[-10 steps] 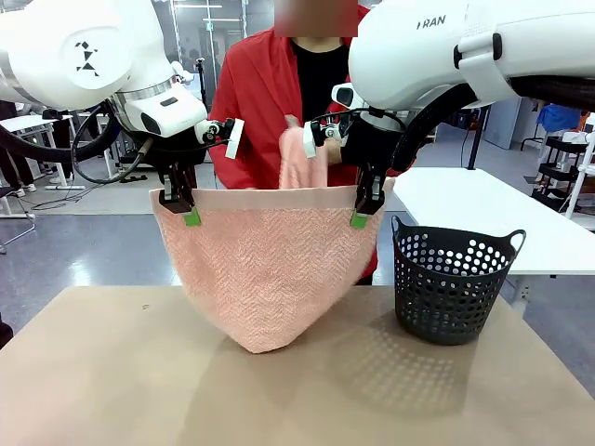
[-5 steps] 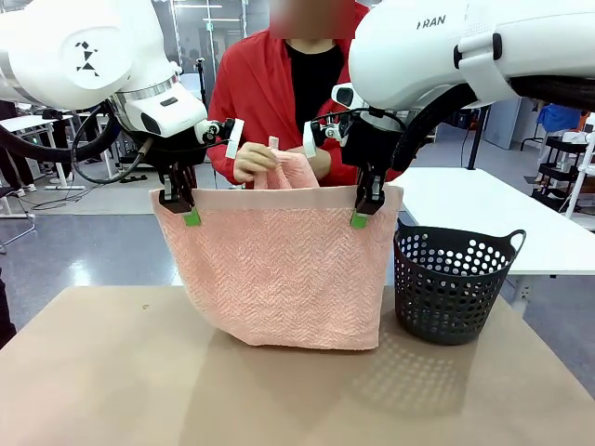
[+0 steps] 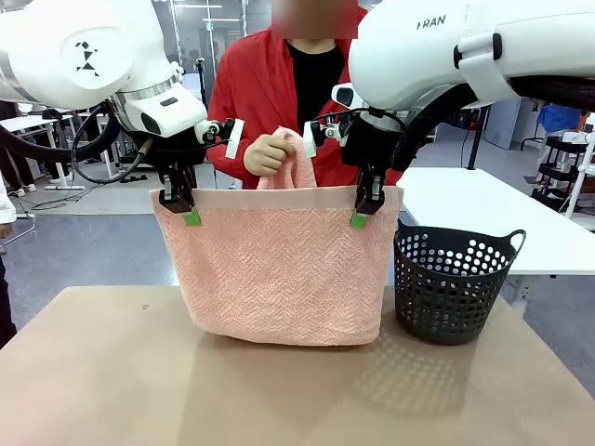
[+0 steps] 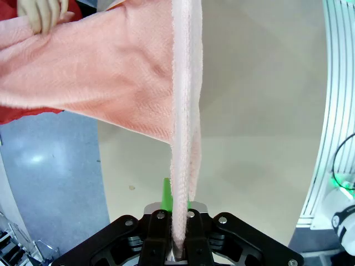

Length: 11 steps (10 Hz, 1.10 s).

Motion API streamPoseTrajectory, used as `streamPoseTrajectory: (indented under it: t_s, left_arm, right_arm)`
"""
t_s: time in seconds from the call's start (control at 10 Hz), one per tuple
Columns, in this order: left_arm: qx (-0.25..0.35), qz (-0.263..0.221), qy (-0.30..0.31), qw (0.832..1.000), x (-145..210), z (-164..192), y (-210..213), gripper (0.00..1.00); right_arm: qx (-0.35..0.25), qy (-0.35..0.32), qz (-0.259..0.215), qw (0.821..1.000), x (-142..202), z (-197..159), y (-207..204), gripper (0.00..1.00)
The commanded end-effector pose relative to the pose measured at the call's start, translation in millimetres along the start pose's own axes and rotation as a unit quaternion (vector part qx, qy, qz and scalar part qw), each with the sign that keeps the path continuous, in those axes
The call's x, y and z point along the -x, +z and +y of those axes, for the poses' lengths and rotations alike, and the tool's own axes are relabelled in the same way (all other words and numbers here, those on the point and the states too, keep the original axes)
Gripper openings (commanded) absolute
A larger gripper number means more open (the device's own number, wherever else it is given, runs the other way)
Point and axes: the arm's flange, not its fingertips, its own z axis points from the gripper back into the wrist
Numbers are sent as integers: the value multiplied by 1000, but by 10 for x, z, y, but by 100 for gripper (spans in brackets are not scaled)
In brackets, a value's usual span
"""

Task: Fold the towel.
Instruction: Release the end of the 100 cm Hotel Towel you were holding and grab the top end of the folded side.

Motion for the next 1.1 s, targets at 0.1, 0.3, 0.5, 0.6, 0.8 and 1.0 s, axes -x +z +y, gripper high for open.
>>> streamPoseTrajectory:
  t_s: [0.1,0.3,0.5,0.6,0.8,1.0]
  left_arm:
    - [-2,0,1,1000,12,4,16,0]
    - [-2,0,1,1000,12,4,16,0]
    - [-2,0,1,1000,12,4,16,0]
    - [-2,0,1,1000,12,4,16,0]
    - [-2,0,1,1000,12,4,16,0]
    - [-2,0,1,1000,12,4,16,0]
  right_arm:
    - [-1,0,1,1000,6,-1,3,0]
    - [-1,0,1,1000,6,-1,3,0]
    - [-1,0,1,1000,6,-1,3,0]
    - [-1,0,1,1000,6,-1,3,0]
    - [-1,0,1,1000,6,-1,3,0]
    - [-1,0,1,1000,6,-1,3,0]
